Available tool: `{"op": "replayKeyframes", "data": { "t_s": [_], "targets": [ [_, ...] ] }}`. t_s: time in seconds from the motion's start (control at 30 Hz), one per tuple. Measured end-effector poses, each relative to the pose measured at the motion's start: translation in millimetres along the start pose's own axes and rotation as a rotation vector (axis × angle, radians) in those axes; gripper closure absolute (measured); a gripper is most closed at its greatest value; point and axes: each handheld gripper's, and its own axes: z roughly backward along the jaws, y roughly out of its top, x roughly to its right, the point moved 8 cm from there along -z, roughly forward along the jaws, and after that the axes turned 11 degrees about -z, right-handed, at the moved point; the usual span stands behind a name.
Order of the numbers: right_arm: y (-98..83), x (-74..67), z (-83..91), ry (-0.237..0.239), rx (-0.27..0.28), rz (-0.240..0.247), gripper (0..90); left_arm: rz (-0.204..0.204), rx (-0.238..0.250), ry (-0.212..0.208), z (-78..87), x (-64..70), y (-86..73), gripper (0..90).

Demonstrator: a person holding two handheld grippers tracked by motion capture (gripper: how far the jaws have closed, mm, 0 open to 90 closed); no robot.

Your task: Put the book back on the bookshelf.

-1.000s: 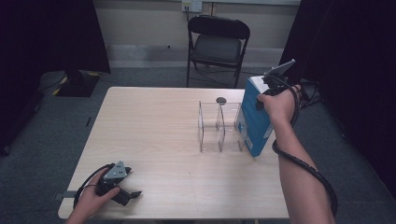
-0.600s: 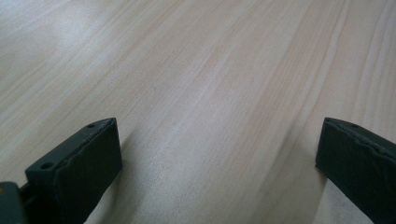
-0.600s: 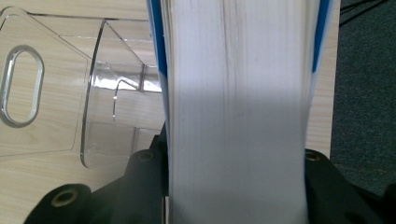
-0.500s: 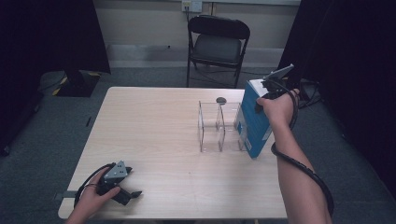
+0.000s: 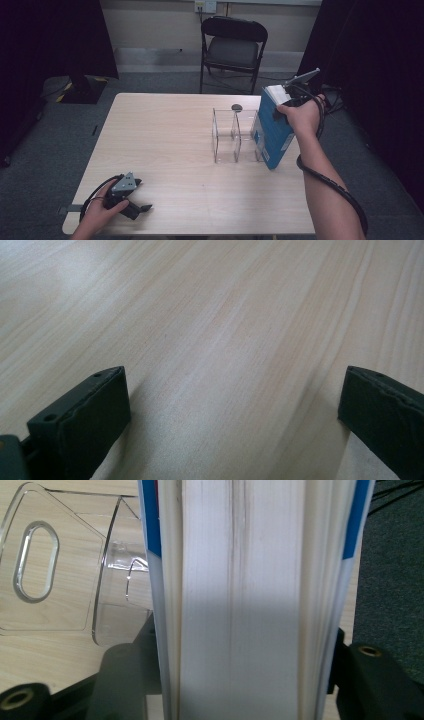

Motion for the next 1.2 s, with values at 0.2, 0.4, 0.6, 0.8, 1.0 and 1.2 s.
{"op": "replayKeyframes", "data": {
  "t_s": [0.2, 0.4, 0.6, 0.8, 1.0, 1.2],
  "targets": [
    [0.1, -0.4, 8.6, 0.025, 0.036, -0.007, 32.1, 0.002, 0.0, 0.001, 0.0, 0.1, 0.0, 0.0],
    [-2.6, -8.2, 19.4, 0.049, 0.073, 0.018, 25.5, 0.004, 0.0, 0.001, 0.0, 0.3, 0.1, 0.0],
    [-10.1, -13.1, 23.8, 0.044, 0.078, 0.049, 21.7, 0.004, 0.001, 0.001, -0.1, 0.2, 0.1, 0.0],
    [-18.1, -10.8, 31.0, 0.066, 0.085, 0.059, 17.3, 0.004, 0.001, 0.002, -0.1, 0.3, 0.1, 0.0],
    [-25.9, -8.5, 37.6, 0.068, 0.082, 0.088, 17.6, 0.004, 0.001, 0.001, -0.1, 0.3, 0.1, 0.0],
    [-31.7, -10.9, 41.6, 0.061, 0.102, 0.135, 16.9, 0.004, 0.0, 0.001, 0.0, 0.3, 0.0, 0.0]
  ]
}}
